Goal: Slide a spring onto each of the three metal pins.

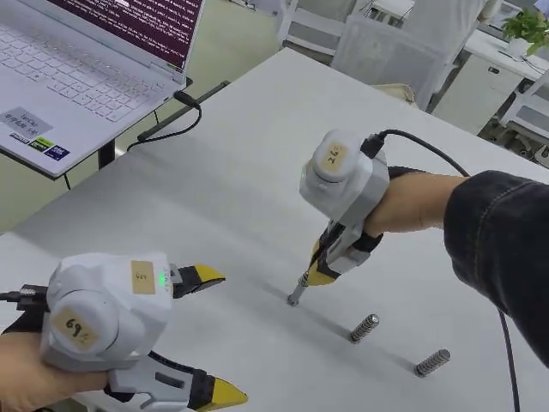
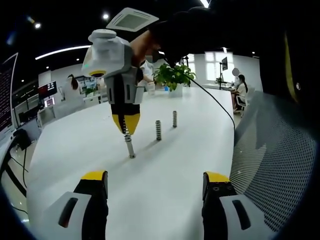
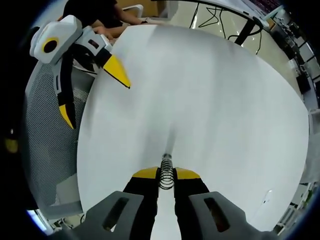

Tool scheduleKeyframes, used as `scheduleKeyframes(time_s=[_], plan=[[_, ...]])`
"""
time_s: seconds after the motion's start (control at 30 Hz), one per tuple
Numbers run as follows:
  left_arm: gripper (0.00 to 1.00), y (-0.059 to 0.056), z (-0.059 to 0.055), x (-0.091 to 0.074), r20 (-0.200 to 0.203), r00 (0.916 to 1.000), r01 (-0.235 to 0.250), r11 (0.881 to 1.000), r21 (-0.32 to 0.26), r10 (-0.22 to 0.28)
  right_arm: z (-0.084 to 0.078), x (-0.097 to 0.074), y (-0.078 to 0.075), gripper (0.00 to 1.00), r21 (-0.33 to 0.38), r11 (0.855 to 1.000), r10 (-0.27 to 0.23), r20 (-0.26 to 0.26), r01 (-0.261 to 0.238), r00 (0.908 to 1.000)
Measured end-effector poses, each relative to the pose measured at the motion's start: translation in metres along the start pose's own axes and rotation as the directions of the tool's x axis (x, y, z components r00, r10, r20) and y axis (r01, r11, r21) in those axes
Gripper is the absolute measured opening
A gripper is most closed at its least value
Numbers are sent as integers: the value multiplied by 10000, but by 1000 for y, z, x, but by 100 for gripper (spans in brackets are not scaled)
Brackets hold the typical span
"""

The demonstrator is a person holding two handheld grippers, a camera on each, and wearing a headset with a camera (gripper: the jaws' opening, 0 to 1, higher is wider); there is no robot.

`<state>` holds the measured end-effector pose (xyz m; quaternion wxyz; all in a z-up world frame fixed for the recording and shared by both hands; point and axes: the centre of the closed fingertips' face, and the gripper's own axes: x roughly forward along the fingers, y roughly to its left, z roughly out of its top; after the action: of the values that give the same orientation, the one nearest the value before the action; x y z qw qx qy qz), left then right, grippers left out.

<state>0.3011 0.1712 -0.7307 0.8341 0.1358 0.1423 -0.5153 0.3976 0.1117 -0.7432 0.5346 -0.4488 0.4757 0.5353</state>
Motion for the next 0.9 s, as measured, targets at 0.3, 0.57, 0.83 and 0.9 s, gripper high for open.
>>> scheduleKeyframes(time_s=[0.3, 0.57, 0.83, 0.9], plan=[[73, -1, 0, 2, -40, 10000, 75, 10000, 31, -74, -1, 1, 0, 8, -22, 10000, -24, -191, 24, 9998], [72, -1, -1, 3, -63, 9999, 102, 9999, 16, -102, -4, 9, 1, 8, -312, 9995, -101, -635, 82, 9979], [72, 0, -1, 2, -60, 10000, 57, 10000, -27, -57, -6, 18, 0, 8, -205, 9998, -6, -733, -9, 9973], [72, 0, -1, 2, -76, 10000, 48, 10000, -30, -48, -7, 20, 0, 8, -183, 9998, 10, -739, -24, 9973]])
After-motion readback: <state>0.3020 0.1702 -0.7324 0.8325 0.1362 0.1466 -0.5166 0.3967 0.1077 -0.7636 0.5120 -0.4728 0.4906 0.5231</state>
